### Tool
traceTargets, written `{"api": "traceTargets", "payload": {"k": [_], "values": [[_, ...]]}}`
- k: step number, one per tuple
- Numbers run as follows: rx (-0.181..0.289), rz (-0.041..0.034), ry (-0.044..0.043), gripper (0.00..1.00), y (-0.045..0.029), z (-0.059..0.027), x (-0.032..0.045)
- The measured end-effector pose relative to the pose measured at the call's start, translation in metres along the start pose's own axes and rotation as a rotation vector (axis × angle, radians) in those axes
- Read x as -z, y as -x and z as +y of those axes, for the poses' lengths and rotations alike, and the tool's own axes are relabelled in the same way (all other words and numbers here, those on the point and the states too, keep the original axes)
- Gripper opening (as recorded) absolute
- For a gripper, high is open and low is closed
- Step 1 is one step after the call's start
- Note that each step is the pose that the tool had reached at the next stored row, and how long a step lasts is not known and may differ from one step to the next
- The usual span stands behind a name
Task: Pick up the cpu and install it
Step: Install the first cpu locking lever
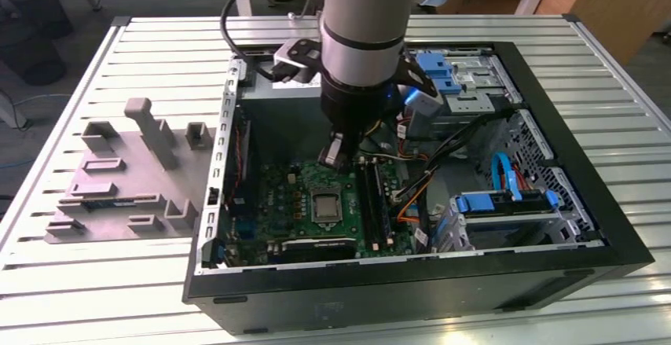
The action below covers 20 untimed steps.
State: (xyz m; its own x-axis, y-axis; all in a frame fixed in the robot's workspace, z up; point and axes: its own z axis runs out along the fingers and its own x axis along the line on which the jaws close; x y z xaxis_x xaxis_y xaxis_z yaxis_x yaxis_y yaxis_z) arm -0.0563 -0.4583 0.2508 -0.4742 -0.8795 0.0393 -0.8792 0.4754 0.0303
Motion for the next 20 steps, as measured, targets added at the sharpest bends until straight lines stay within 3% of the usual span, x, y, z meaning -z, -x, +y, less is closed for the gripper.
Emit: {"api": "traceTargets", "payload": {"k": [8, 16, 20], "values": [[0.0, 0.0, 0.0, 0.11, 0.0146, -0.0019, -0.0009], [0.0, 0.0002, 0.0, 0.11, 0.018, -0.0008, -0.0014], [0.0, 0.0, 0.0, 0.11, 0.0279, 0.0002, -0.0022]]}}
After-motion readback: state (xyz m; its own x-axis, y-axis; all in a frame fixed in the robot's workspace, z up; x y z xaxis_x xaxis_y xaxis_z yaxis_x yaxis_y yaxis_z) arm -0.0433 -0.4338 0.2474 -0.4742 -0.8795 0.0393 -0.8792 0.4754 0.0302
